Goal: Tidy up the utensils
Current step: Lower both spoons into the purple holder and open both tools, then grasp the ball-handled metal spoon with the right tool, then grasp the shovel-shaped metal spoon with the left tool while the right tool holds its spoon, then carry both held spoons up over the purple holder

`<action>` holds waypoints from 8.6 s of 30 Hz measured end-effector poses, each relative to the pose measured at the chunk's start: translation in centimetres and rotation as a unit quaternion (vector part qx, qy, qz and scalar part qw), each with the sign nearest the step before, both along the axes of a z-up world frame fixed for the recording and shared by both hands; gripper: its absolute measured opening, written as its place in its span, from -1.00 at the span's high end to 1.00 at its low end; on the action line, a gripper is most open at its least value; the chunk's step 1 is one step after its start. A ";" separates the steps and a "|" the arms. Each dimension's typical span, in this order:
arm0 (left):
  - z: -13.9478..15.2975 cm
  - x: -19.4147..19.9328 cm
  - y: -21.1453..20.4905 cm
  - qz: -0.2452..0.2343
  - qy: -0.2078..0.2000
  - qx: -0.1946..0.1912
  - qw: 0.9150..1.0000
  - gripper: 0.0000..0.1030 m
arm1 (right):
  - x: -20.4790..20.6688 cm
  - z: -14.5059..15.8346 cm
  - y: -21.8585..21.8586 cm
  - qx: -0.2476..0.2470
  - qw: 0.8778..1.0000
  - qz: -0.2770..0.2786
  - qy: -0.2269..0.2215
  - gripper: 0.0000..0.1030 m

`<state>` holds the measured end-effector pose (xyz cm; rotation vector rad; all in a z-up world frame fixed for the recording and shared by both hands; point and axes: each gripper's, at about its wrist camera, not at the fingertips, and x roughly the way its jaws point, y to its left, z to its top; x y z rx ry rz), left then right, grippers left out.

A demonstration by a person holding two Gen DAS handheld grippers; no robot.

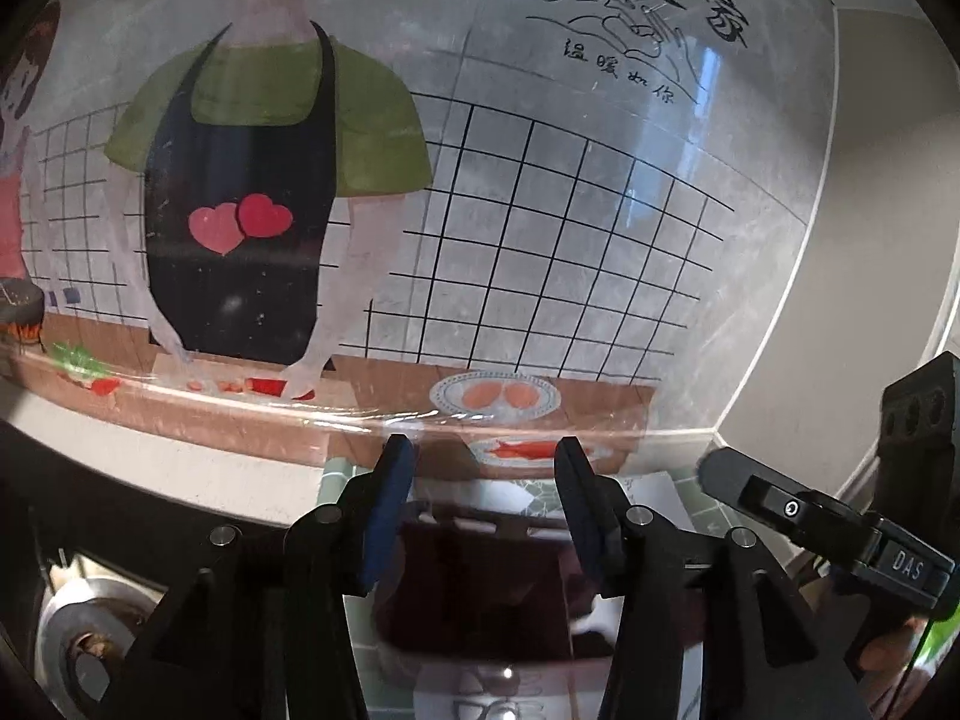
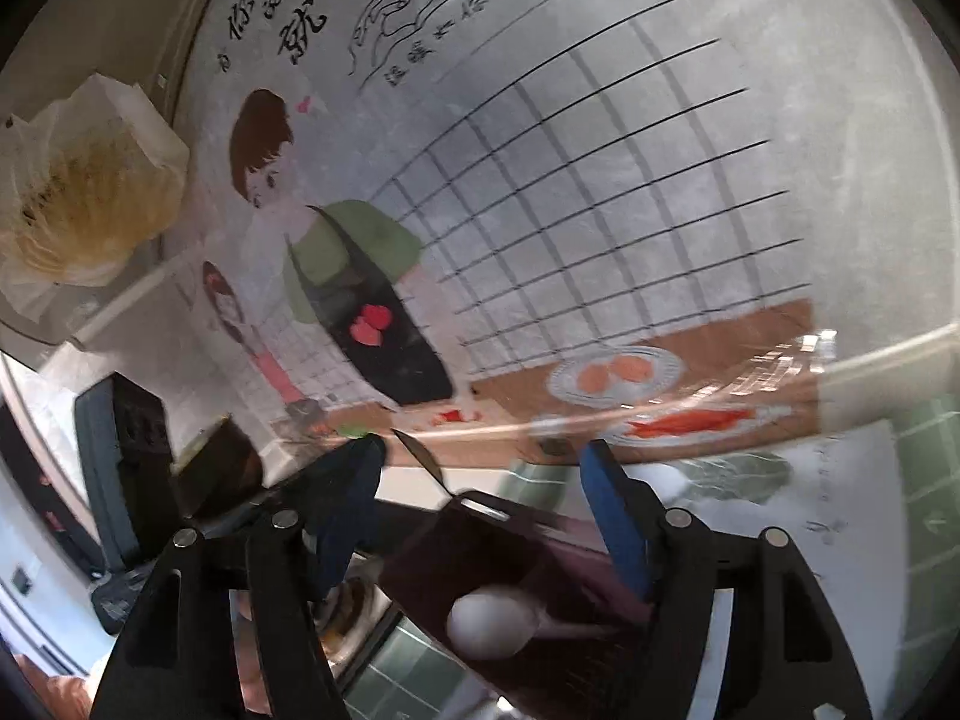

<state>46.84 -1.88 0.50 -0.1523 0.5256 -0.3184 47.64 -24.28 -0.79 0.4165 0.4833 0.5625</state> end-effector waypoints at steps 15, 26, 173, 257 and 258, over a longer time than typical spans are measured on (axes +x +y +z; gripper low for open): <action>-6.3 -13.1 2.9 -0.051 0.119 0.056 0.990 -0.14 | -13.1 -1.3 0.6 -0.250 0.958 -0.121 0.064 -0.93; -10.6 -19.2 7.0 0.000 0.171 0.059 0.983 -0.14 | -17.8 -6.0 6.3 -0.360 0.925 -0.086 0.090 -0.99; -11.5 -8.2 3.4 -0.050 0.311 0.071 0.946 0.84 | -17.9 -4.8 3.5 -0.226 0.962 -0.039 0.151 0.61; -6.7 -13.5 2.8 -0.002 0.102 0.045 0.994 0.89 | -19.9 0.8 4.0 -0.244 0.965 -0.061 0.076 0.61; -6.0 -13.9 3.1 0.002 0.085 0.039 0.996 0.89 | -19.9 0.9 4.0 -0.243 0.965 -0.061 0.076 0.61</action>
